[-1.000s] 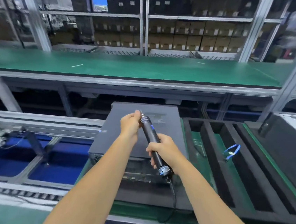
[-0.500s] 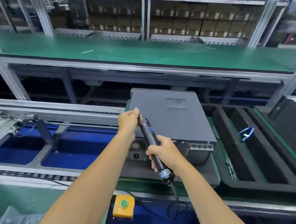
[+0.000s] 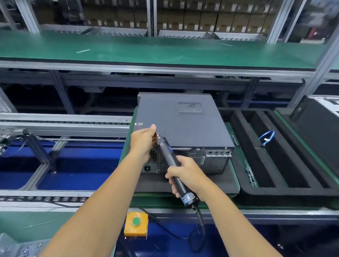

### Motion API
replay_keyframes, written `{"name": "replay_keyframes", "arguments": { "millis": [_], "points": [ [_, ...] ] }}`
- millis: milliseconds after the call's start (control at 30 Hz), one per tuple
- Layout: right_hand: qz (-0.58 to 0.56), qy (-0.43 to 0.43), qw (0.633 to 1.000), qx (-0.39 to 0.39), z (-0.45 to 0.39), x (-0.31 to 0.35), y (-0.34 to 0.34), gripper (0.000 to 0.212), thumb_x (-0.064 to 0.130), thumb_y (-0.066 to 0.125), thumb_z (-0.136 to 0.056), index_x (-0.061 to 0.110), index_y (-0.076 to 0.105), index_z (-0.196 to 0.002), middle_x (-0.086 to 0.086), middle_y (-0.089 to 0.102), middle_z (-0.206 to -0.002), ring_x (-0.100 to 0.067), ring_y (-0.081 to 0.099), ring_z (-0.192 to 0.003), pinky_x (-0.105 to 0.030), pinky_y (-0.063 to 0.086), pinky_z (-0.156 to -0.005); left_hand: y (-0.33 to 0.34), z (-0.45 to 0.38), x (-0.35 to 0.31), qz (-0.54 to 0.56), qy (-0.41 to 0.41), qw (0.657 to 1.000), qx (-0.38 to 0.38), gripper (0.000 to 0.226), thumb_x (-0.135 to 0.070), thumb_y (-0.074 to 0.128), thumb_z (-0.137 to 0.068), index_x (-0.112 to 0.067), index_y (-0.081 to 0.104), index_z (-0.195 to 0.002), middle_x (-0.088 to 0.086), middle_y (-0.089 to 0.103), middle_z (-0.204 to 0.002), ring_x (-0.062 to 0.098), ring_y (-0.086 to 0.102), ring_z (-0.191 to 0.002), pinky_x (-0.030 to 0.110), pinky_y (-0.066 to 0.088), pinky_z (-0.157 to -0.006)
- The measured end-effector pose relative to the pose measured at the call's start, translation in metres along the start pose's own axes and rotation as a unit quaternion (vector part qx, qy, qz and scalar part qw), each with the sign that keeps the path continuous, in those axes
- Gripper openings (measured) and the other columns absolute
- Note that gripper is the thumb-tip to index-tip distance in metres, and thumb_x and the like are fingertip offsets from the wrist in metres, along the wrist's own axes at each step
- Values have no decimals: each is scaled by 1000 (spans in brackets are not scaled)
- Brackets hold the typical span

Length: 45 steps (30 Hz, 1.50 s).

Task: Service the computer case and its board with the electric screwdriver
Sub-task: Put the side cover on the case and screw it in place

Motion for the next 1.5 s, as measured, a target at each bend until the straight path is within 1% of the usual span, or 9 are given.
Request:
{"name": "replay_keyframes", "arguments": {
  "millis": [100,233,500,667,767,900,1033,1267,1500],
  "points": [
    [-10,1,1000,1,3,-6,-1,21,6,62,-80,10,51,-97,-9,56,-63,-25,53,-45,-30,47,-44,2,2,3,-20,-11,1000,8,26,-19,61,-91,-9,55,-68,5,55,-69,18,52,-62,31,44,-63],
    [-35,6,999,-7,4,-13,-2,24,7,62,-79,11,51,-100,-9,56,-64,-23,53,-44,-30,47,-44,7,5,8,-29,-27,999,19,27,-19,62,-91,-9,59,-66,-2,59,-58,15,55,-56,26,46,-57],
    [-50,35,998,-4,0,-27,19,32,7,60,-80,14,48,-109,-10,54,-70,-22,53,-46,-30,48,-45,5,13,22,20,-53,997,-57,24,-12,59,-90,-11,61,-66,-6,64,-51,10,60,-56,22,50,-59],
    [-28,42,998,-38,0,-47,52,28,10,62,-78,17,47,-101,-13,55,-84,-21,54,-48,-31,49,-49,-11,27,45,57,-66,989,-123,19,-4,60,-82,-5,62,-63,8,65,-63,20,59,-56,31,51,-63],
    [-22,48,997,-63,-1,-55,61,26,10,63,-79,16,48,-99,-15,56,-94,-21,55,-49,-31,50,-48,-17,31,57,78,-92,987,-110,14,-4,63,-83,-3,66,-69,11,66,-69,20,60,-59,32,52,-66],
    [-34,52,996,-59,-1,-57,58,29,8,62,-80,12,46,-103,-17,54,-92,-20,54,-42,-28,48,-43,-15,30,59,90,-105,986,-97,12,-5,64,-83,-3,67,-71,8,66,-66,17,60,-55,30,53,-62],
    [-27,50,997,-56,1,-59,52,28,8,62,-80,12,46,-104,-17,53,-90,-22,53,-47,-31,50,-49,-10,33,59,106,-114,984,-90,8,-3,64,-81,-2,68,-74,6,66,-61,15,60,-50,25,53,-52],
    [-5,40,997,-73,6,-63,39,29,9,62,-79,12,47,-104,-16,54,-92,-28,54,-64,-39,53,-62,3,37,62,112,-107,986,-67,7,-3,63,-82,-2,66,-76,7,64,-61,16,58,-51,23,49,-51],
    [-25,51,997,-45,8,-62,28,33,9,62,-81,16,47,-109,-15,56,-87,-21,57,-49,-35,55,-54,9,35,64,99,-105,987,-75,7,-4,63,-83,-3,68,-78,7,67,-65,15,61,-54,24,50,-52]
  ]
}}
Point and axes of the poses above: each hand's wrist, its own z-axis away from the middle knuckle, its own y-axis out of the palm, x = y × z, the point moved 2 cm from there along -z, towards the middle knuckle
